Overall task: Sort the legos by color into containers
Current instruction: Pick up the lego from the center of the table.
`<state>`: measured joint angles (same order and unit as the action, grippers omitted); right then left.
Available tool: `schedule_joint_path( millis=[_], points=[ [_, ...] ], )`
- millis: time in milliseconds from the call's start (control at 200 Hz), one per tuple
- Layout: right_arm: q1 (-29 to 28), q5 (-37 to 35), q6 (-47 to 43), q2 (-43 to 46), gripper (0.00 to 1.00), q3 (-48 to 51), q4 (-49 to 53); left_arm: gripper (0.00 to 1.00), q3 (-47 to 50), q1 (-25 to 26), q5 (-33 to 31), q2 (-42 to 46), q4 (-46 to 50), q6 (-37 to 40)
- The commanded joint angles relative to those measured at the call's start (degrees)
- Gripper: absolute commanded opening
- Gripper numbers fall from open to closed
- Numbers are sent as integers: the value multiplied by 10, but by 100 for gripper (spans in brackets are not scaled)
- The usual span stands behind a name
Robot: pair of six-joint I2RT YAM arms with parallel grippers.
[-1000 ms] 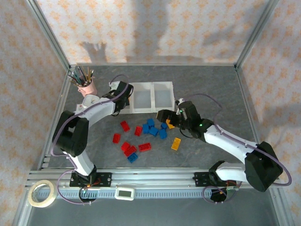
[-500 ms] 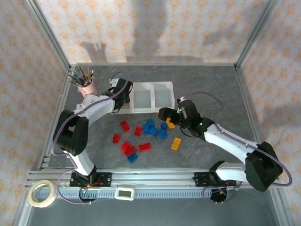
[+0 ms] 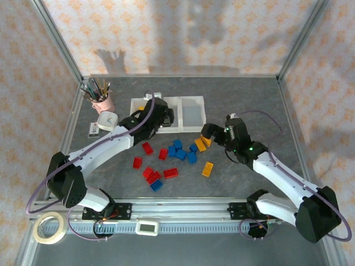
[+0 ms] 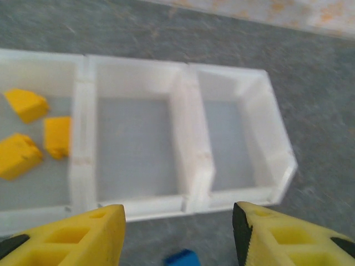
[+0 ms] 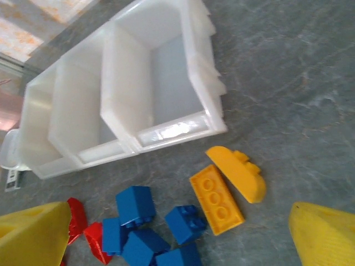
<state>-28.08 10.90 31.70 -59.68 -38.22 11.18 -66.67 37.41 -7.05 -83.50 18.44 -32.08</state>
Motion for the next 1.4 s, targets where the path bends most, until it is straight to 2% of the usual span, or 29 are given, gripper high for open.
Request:
schedule_joint_path(
  millis=[0,260,480,756,921,1151,1396],
  points=[
    [11,-20,3,29,100,20,35,56,3,37,18,-5,-19,-50],
    [51,-18,6,62,100,45,55,59,-40,114,12,-71,-48,-139],
    [107,4,-5,59,100,51,45,63,-106,151,0,-146,-49,-169],
    [194,54,-19,26,100,60,12,67,-197,177,-14,-249,-25,-189],
    [228,76,-28,16,100,58,7,68,-259,186,-51,-322,26,-189],
    [261,100,-35,18,100,66,3,68,-290,188,-85,-380,60,-198],
    [264,105,-35,17,100,71,-2,67,-320,188,-105,-425,83,-199]
  ],
)
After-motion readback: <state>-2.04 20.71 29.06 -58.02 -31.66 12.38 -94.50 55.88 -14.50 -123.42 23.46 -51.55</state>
